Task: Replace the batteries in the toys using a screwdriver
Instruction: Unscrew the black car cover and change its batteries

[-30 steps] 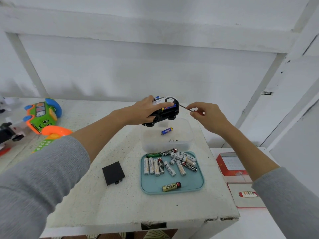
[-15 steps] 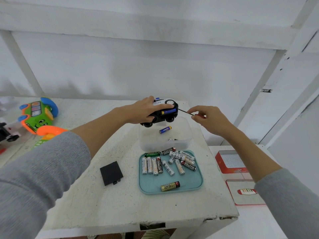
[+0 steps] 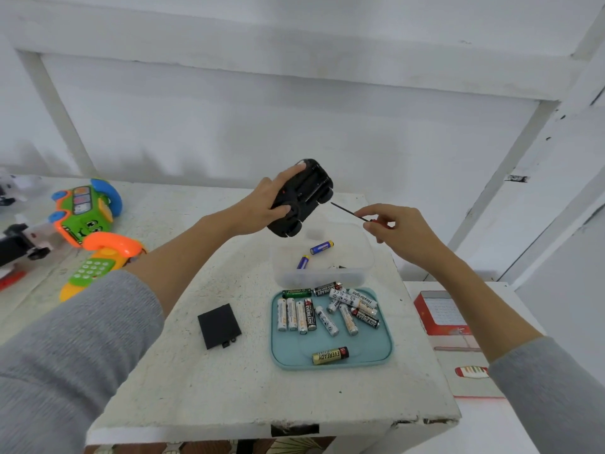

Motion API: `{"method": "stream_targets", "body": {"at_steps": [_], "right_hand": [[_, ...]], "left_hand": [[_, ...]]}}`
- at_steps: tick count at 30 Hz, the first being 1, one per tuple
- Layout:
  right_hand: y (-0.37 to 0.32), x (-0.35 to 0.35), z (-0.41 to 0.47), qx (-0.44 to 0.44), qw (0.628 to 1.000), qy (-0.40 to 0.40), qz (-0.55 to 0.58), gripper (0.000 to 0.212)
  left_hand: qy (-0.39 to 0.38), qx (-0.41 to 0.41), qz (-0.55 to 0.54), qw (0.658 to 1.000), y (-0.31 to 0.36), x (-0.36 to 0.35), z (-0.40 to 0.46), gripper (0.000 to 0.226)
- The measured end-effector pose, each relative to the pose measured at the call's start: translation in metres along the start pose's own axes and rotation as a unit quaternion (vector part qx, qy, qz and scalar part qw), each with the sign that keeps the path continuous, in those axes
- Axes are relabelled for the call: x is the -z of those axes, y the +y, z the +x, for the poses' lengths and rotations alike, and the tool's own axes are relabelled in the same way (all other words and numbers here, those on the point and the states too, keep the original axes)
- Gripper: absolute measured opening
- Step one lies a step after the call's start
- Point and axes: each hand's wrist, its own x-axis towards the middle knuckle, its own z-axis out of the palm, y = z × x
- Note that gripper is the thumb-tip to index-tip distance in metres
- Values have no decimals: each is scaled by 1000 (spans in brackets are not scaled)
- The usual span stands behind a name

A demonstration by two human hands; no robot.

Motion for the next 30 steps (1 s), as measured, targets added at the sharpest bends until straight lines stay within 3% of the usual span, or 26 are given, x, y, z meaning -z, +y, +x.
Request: {"method": "stream_targets", "body": {"at_steps": [5, 11, 18, 21, 25, 30], "right_hand": [[-22, -20, 0, 22, 999, -29, 41, 22], [-52, -56, -4, 56, 990, -117, 56, 35], [-89, -109, -6, 124, 970, -209, 16, 15], [-96, -135, -6, 161, 965, -205, -20, 15], [-96, -165, -7, 147, 972, -181, -40, 19], [-89, -184, -5, 143, 968, -195, -66, 13]], "left_hand": [[75, 16, -152, 985, -10, 5, -34, 70], [181, 43, -221, 957, -22, 9, -75, 69], [290, 51, -271, 916, -28, 24, -114, 66], [314, 43, -275, 908, -32, 29, -125, 65], [332, 44, -287, 898, -36, 31, -137, 65], [304, 56, -300, 903, -44, 23, -144, 67]]}}
